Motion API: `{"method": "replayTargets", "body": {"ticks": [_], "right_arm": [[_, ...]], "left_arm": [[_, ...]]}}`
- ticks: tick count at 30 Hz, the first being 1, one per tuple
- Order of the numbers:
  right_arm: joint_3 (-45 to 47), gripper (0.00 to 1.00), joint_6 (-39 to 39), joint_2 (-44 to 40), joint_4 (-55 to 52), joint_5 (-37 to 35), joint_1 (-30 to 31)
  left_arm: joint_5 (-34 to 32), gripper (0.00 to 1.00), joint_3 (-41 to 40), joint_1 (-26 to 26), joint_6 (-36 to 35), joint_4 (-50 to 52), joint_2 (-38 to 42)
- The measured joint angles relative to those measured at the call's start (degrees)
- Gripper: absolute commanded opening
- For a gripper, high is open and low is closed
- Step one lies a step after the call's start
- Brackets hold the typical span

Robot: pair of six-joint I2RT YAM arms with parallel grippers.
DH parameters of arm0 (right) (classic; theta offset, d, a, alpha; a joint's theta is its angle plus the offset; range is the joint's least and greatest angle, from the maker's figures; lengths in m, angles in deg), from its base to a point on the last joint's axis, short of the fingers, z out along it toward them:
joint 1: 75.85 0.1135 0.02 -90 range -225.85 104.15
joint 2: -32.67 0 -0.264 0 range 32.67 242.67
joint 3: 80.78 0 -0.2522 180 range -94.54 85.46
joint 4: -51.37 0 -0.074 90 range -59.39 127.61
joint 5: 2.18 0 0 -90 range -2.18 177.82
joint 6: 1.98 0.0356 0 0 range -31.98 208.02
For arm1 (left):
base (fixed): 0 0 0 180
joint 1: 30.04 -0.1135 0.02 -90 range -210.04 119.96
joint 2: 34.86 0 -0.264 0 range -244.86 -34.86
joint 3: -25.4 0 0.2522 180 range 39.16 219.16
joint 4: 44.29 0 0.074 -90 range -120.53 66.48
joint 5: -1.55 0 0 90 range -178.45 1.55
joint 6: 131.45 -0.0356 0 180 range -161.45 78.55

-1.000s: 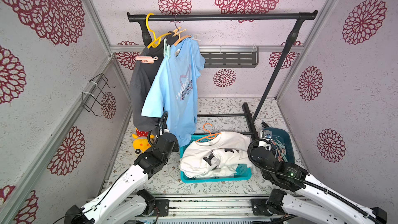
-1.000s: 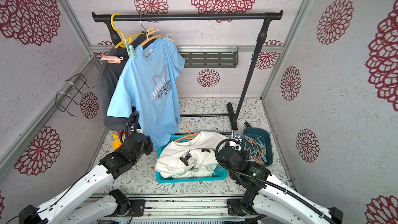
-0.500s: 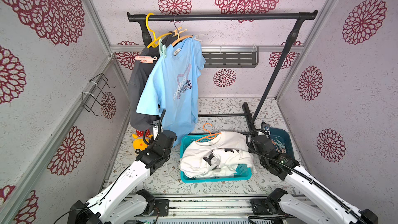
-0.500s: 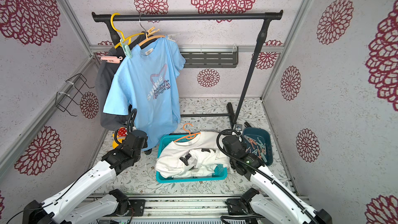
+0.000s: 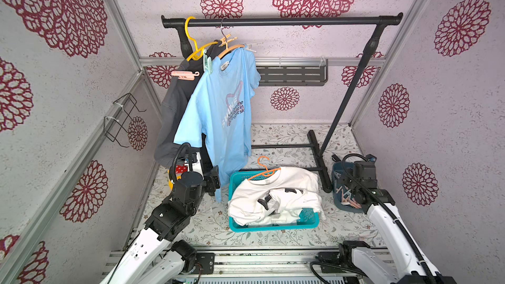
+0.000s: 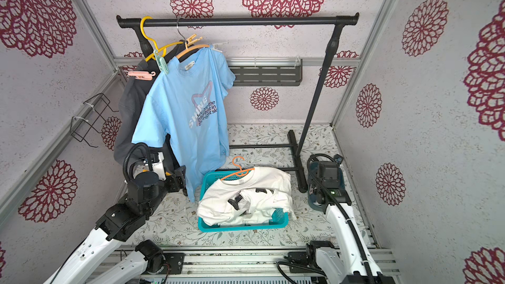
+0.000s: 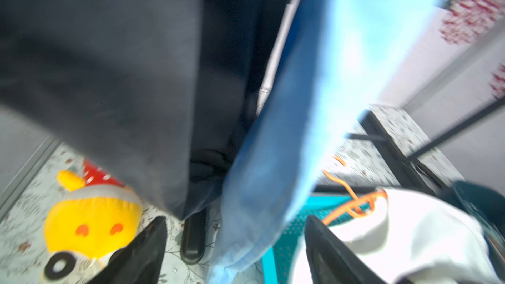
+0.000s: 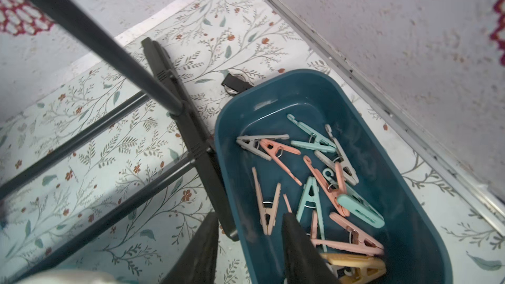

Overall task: Use clothespins to secure the t-shirt on both sides of the hanger
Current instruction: Pick up the clothespin from the storage box.

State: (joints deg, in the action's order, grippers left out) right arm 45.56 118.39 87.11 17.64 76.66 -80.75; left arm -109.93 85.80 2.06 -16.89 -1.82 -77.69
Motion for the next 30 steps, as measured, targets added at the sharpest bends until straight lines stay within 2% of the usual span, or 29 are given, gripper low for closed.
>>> {"method": "replayTargets", "body": {"ticks": [3, 6, 9, 14, 21, 30], "right_arm": [[0.9, 0.41, 2.6, 1.7, 0.6, 3.0, -5.5], [1.1, 0.39, 5.0, 3.3, 0.6, 3.7, -7.3], [1.1, 0.37, 7.1, 5.8, 1.3, 5.2, -9.4], [1.0, 0.35, 8.0, 12.3, 1.4, 6.9, -10.7], [0.7, 0.36, 4.7, 19.8, 2.8, 7.9, -10.7], [-1.1, 0.36, -3.6, 26.9, 6.2, 8.5, -10.8]], "left_arm": [[5.4, 0.81, 3.9, 0.0, -2.2, 1.5, -5.8], [10.0, 0.81, 7.8, 0.0, -5.0, 3.0, -12.8], [13.3, 0.81, 8.9, -0.6, -6.3, 4.6, -16.3], [20.8, 0.82, 6.4, -4.5, -6.4, 4.6, -15.6], [28.4, 0.77, 3.2, -10.4, -6.6, 2.4, -14.8], [32.9, 0.76, 3.1, -12.0, -6.6, 1.0, -16.4]]}}
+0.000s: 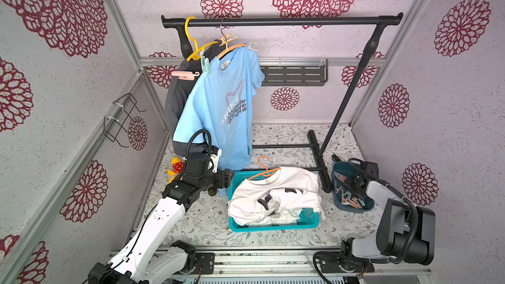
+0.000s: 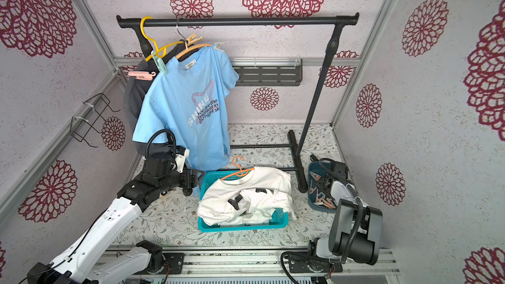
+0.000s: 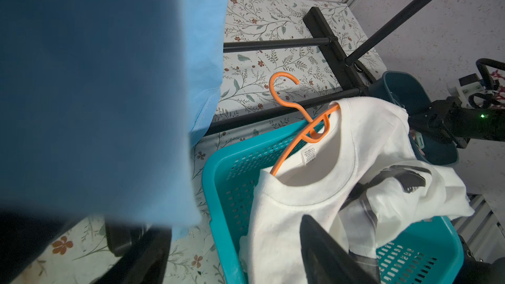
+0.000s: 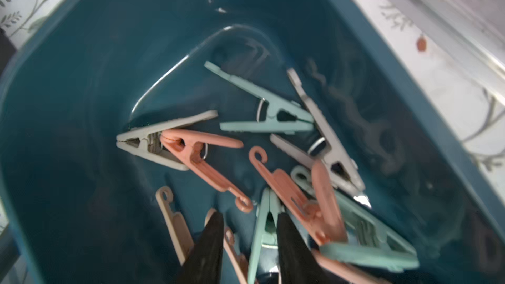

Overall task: Use clothespins to secure the t-shirt on both sides of the hanger
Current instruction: Pick up the clothespin from the storage box.

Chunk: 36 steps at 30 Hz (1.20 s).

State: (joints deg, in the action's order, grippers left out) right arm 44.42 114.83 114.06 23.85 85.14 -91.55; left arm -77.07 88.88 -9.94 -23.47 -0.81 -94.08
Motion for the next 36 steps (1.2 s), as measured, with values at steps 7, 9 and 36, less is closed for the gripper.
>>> {"method": "replayTargets", "body": {"ticks": [7, 9, 36], "right_arm": [[-1.7, 0.33, -6.4, 3.2, 0.7, 1.6, 0.0], [-3.0, 0.30, -8.0, 4.3, 0.4, 1.7, 0.0], [-6.4, 0.20, -12.9, 10.5, -1.4, 4.4, 0.5]], "left_arm": [[1.4, 0.76, 0.0, -0.4, 0.1, -0.1, -0.6], [1.5, 0.76, 0.0, -0.4, 0.1, -0.2, -0.6], [3.2, 0.78, 0.0, -0.7, 0.5, -0.3, -0.7]]}}
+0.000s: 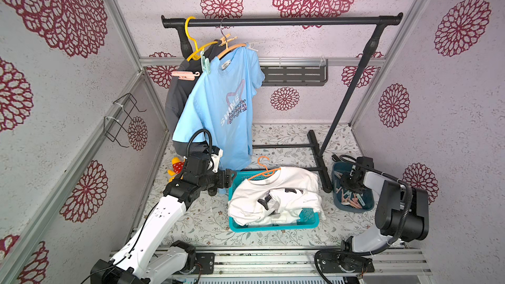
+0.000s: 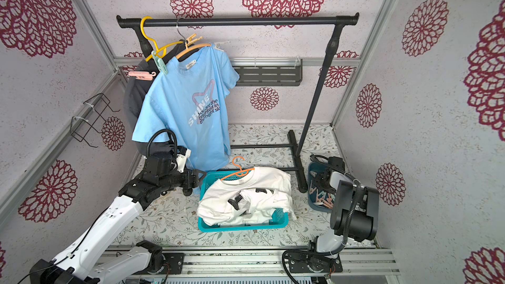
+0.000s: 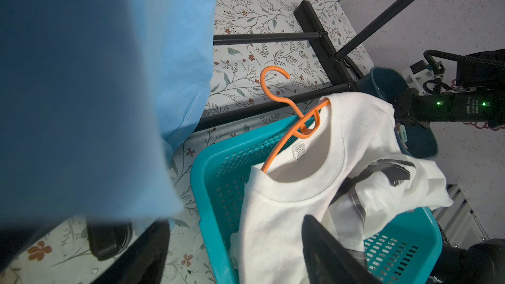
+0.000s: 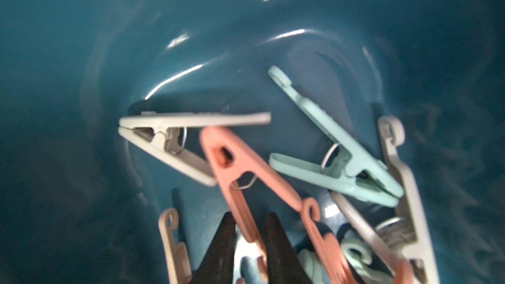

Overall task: Use clothespins to secure the t-shirt on both sides of the hanger
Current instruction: Pick up the clothespin from the storage box.

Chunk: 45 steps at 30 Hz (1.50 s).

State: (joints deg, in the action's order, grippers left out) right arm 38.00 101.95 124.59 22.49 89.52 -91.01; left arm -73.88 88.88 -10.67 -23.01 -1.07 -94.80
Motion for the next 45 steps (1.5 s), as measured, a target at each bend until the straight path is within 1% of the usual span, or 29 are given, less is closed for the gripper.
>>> {"method": "replayTargets", "body": {"ticks": [16, 25, 30, 34, 38, 43, 45], "right_arm": [[0.2, 0.07, 0.2, -0.8, -0.2, 0.0, 0.7], [1.2, 0.00, 0.7, -6.4, -0.3, 0.5, 0.7], [1.5, 0.00, 0.7, -14.2, -0.8, 0.3, 1.9], [2.1, 0.00, 0.3, -21.9, -0.2, -0.2, 4.4], [3.3, 0.00, -1.7, -28.6, 1.3, -0.5, 8.4], [5.2, 0.00, -7.3, -35.8, 2.4, -0.9, 15.6], [6.7, 0.00, -10.3, -39.9, 4.1, 0.4, 19.0]], "left_arm": [[0.0, 0.79, 0.0, 0.0, 0.5, 0.0, 1.2], [0.5, 0.80, 0.0, 0.0, 0.9, -0.3, 3.5], [0.4, 0.85, -0.1, 0.0, 0.7, -1.7, 6.0], [0.4, 0.87, -0.3, 0.0, 0.3, -2.9, 7.7], [0.6, 0.88, -0.7, 0.0, -0.5, -3.5, 9.5], [2.7, 0.85, -0.7, 0.0, -2.6, -3.0, 12.3], [4.5, 0.84, -0.7, 0.0, -3.7, -2.9, 13.9]]}}
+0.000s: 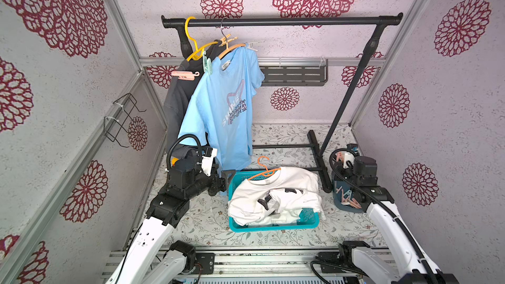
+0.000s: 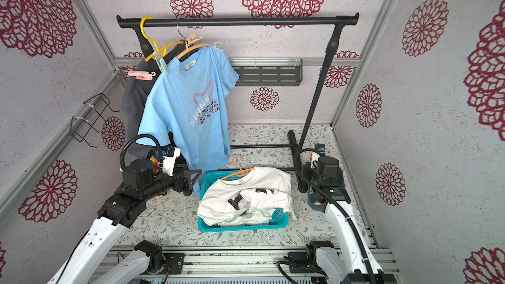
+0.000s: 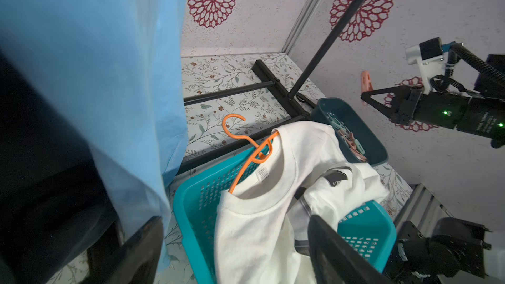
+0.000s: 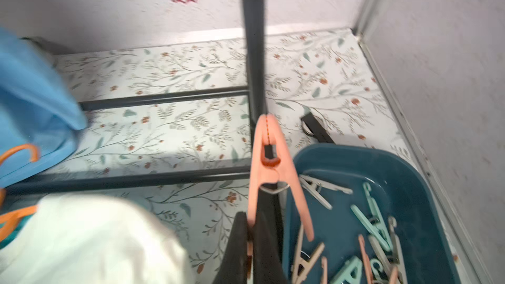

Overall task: Use clothespins to secure the t-shirt on both sides of the hanger
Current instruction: Pick up the clothespin from the storage box.

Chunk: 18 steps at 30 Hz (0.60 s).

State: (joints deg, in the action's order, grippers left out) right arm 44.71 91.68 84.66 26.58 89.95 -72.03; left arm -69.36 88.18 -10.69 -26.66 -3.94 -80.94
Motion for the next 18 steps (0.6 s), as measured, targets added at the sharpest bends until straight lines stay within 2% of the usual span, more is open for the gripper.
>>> {"method": "replayTargets", "body": {"ticks": [5, 10, 13, 18], "right_arm": [[3.6, 0.00, -8.1, -9.3, 4.6, 5.3, 5.2], [6.8, 0.00, -19.5, -15.4, 8.3, 12.3, 6.7], [7.8, 0.00, -25.0, -16.8, 8.7, 15.8, 6.9], [7.4, 0.00, -33.1, -16.2, 9.1, 19.8, 7.3]], "left_arm": [[4.0, 0.82, 0.0, 1.6, -2.5, 0.8, 3.2], [6.4, 0.83, 0.1, 7.1, -7.7, 5.2, 6.2], [6.8, 0.84, 0.0, 10.6, -10.1, 7.4, 8.4], [5.6, 0.83, -1.6, 14.6, -10.1, 5.6, 11.0]]}}
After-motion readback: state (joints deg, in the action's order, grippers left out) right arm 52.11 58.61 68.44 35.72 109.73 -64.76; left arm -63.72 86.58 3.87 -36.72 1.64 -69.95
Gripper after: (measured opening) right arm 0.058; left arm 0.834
